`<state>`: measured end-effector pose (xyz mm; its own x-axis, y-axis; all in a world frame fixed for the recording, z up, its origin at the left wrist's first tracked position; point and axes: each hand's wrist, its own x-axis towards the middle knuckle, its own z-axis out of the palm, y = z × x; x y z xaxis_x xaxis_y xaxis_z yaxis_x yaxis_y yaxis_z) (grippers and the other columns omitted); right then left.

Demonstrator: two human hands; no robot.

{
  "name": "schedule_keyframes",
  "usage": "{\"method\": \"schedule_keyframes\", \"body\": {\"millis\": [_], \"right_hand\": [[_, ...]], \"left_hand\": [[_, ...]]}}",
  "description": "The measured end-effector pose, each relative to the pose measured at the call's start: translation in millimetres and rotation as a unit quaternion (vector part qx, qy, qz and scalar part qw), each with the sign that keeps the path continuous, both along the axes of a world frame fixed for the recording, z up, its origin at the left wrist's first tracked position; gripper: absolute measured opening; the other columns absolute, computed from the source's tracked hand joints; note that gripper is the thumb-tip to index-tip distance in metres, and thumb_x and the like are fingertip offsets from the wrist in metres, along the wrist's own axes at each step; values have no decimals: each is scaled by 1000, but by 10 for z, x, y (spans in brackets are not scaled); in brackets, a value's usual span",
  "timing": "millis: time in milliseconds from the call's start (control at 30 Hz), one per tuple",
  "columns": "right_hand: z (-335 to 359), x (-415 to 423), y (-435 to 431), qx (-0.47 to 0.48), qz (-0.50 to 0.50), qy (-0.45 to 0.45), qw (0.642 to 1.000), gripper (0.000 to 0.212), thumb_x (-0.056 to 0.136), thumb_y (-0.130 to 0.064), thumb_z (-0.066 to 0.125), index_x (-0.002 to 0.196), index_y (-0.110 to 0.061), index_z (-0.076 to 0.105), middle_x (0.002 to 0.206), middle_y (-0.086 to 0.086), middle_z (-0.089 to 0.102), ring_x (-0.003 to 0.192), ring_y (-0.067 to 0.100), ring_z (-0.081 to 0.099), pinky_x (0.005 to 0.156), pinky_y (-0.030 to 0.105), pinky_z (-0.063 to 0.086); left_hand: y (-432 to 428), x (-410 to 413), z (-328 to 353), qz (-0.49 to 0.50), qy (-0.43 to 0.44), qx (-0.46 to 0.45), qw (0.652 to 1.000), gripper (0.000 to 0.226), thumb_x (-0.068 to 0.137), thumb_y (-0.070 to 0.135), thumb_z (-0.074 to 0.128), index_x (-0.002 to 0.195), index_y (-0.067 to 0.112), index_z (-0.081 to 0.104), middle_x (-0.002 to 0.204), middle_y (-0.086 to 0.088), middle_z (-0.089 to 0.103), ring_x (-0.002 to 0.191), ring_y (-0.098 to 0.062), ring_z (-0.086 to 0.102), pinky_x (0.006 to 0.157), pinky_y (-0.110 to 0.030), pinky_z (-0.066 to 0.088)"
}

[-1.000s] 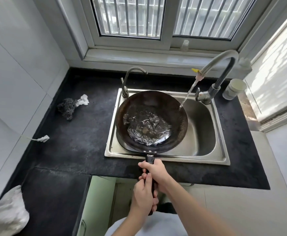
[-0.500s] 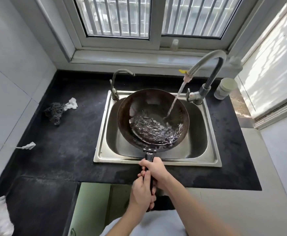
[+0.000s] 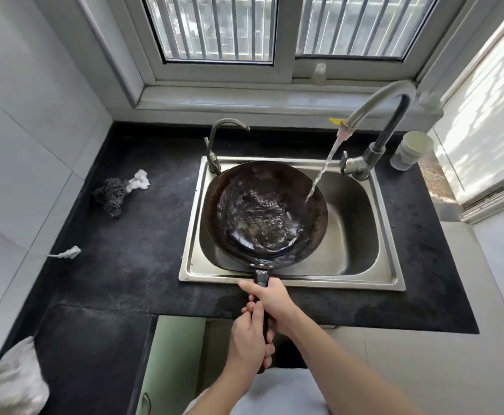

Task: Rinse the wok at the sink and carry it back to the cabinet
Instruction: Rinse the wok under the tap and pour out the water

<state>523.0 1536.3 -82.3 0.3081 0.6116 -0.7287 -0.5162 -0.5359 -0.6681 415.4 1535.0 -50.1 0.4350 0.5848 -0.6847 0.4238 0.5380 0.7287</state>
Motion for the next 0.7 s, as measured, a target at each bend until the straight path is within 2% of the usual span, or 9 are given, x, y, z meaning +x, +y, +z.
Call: {"method": "schedule_keyframes", "body": {"millis": [67,133,333,500,700], "right_hand": [[-24,-17,-25,1,-12,-6,1000,33,88,-22,76,68,-8,54,47,3,56,44,18,60,69,40,57],[-40,-9,-48,4,-27,-12,1000,29,90,-16,74,72,-6,53,49,1,55,43,17,58,66,38,57],[19,169,-20,10,-40,-24,999,34,93,-7,65,62,-8,52,47,5,51,46,20,56,49,26,53],[42,223,154,35,-52,-1,998,34,95,-5,64,63,-8,51,49,0,47,40,13,49,58,35,57],[50,112,212,39,-18,1,999,34,94,-6,64,62,-8,52,50,2,48,42,15,50,60,35,58]], "left_hand": [[-9,-13,-6,-8,3,4,1000,48,101,43,37,69,11,51,55,-7,48,37,-16,37,37,-23,32],[-12,6,-7,-15,3,5,1000,48,101,43,37,69,10,52,54,-7,48,36,-16,37,37,-23,33],[62,192,14,-28,-1,0,1000,45,102,39,38,74,6,52,52,-5,47,36,-15,36,36,-22,32],[202,251,61,-23,1,25,999,45,102,39,38,74,5,52,50,-4,47,35,-16,37,36,-23,33],[224,125,81,-5,6,35,999,46,102,38,38,70,7,49,52,-6,47,34,-15,37,35,-21,31]]}}
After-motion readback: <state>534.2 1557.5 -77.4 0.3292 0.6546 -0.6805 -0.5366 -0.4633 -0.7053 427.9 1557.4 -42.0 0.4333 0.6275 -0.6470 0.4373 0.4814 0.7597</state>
